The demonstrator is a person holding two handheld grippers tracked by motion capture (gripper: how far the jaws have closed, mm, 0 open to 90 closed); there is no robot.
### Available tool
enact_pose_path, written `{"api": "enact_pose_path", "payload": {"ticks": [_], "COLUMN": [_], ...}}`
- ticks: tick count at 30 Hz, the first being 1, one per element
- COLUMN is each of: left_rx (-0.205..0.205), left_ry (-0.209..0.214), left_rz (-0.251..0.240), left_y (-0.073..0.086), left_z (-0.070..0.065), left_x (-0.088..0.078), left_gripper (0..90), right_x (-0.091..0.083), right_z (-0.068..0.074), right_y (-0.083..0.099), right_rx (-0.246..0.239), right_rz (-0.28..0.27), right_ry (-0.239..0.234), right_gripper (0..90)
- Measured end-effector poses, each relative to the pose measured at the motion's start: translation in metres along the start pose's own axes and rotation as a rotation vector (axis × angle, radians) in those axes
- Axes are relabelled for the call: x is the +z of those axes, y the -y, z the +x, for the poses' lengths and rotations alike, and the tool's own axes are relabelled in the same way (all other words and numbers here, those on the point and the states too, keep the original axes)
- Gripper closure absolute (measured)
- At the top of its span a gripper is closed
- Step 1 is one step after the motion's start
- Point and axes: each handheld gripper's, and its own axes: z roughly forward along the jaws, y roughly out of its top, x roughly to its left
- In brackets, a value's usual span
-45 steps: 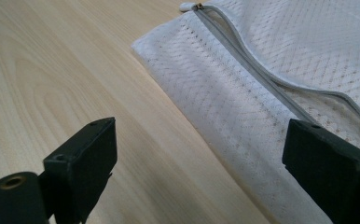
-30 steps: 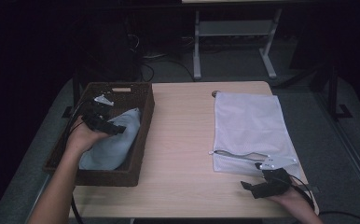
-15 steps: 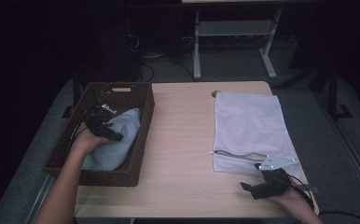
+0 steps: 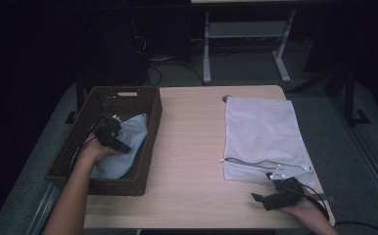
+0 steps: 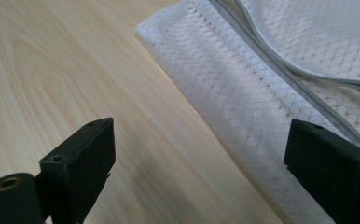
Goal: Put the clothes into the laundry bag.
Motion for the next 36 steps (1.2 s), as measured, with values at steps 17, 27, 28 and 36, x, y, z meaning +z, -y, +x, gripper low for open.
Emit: {"api": "enact_pose_path", "payload": {"ticks": [17,27,28,36], "left_rx": [-0.052,-0.157,-0.165,-0.190], "left_ry": [0.068,0.157,0.160,0.175], "left_rz": [0.008,-0.090,-0.107,-0.198], "left_y": [0.000,0.002,0.002,-0.002], "left_z": [0.003,0.015,0.015,0.017], "left_x": [-0.012,-0.044,-0.050,-0.095], "left_gripper": [64.5,65.5,65.5,65.4], "right_x": [0.002,0.002,0.003,0.003], "right_z": [0.000,-0.001,-0.002,-0.002], "right_y": [0.000,0.001,0.001,0.001], "right_rx": [-0.002,0.004,0.003,0.004], "right_rz": [0.014,0.016,0.018,0.017], "right_ry": [-0.007,-0.004,-0.005,-0.003], "right_gripper": [8.3,8.3,8.3,8.3]}}
